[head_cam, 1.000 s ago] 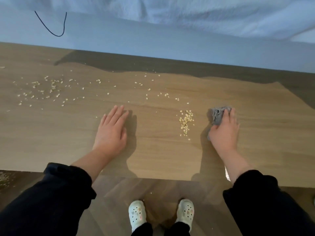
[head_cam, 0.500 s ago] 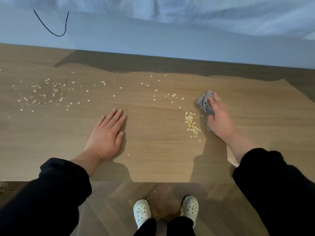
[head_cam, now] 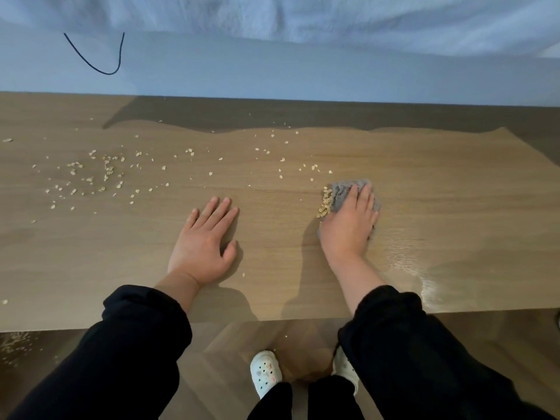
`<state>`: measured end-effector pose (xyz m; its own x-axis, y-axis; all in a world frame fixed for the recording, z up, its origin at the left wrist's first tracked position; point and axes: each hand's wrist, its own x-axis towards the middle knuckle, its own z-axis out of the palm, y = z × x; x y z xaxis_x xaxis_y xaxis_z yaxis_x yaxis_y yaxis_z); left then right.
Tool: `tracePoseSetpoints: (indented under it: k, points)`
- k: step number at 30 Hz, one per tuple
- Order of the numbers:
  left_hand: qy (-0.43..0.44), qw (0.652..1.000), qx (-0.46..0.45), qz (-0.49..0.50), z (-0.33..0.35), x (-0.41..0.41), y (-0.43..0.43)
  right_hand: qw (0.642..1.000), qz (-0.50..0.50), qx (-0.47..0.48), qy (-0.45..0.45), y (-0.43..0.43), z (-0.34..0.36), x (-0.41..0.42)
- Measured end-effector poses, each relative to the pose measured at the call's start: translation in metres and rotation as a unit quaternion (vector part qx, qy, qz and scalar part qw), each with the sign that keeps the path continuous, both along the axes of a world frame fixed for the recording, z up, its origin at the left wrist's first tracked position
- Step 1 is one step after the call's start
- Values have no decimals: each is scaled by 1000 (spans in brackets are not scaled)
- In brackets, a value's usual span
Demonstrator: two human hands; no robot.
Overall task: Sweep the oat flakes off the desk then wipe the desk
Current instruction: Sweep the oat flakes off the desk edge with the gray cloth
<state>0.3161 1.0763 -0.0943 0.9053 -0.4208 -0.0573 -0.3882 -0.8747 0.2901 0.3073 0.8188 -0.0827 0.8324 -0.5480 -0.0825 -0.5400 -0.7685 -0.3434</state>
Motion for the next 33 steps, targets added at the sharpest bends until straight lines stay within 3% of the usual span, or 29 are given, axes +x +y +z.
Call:
tracePoseSetpoints:
  k: [3,10,17,25,29,33]
  points:
    - [-7,1000,-8,2,0,0,0,999,35,-9,0,-22,1,-10]
    - [-18,1000,-20,7,-4,0,0,998,-54,-12,-13,-65,2,-3]
    - [-20,1000,-22,8,-3,-1,-1,990,138,-10,19,-19,1,20]
    - [-21,1000,-23,6,-4,0,0,999,0,-33,0,-66,5,38]
    - [-21,999,-30,7,-3,0,-1,993,112,-26,16,-41,4,74]
    - [-22,999,-30,9,-2,0,-1,964,258,26,50,-33,12,81]
